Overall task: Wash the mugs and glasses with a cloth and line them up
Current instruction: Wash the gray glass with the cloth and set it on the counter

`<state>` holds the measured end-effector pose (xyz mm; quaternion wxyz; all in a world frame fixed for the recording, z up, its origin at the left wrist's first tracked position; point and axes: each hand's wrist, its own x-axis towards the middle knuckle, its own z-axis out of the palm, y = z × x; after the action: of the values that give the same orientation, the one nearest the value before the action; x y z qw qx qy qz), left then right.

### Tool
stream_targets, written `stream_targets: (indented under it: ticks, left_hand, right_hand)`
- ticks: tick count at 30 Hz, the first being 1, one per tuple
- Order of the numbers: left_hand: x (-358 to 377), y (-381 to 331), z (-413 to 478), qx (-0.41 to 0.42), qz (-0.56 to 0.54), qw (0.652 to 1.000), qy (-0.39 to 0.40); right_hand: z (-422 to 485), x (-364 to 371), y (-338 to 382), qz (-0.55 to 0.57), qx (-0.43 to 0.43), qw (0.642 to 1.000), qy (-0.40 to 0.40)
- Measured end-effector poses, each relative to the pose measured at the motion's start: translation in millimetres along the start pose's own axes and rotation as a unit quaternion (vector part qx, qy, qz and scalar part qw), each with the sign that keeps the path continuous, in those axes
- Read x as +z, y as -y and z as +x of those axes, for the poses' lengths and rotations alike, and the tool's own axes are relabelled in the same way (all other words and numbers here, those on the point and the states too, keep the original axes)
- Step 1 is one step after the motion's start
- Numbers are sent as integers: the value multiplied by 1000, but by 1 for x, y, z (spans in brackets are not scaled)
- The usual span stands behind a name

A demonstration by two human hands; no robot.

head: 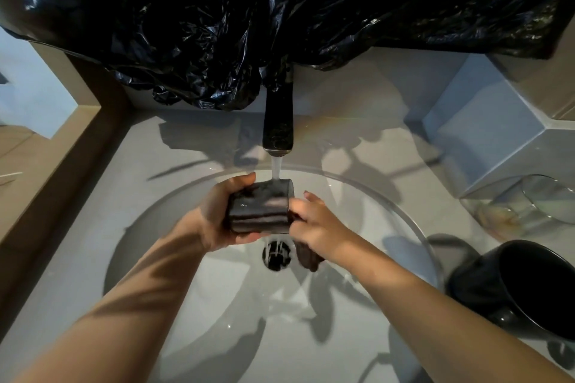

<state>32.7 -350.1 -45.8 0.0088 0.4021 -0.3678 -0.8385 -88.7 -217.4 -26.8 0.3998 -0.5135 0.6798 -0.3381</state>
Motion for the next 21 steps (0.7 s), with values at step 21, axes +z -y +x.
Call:
stream_targets:
  ticks: [21]
  left_hand:
    - [8,2,5,127,218,967,19]
  right_hand:
    - [13,-1,-7,93,25,995,-37]
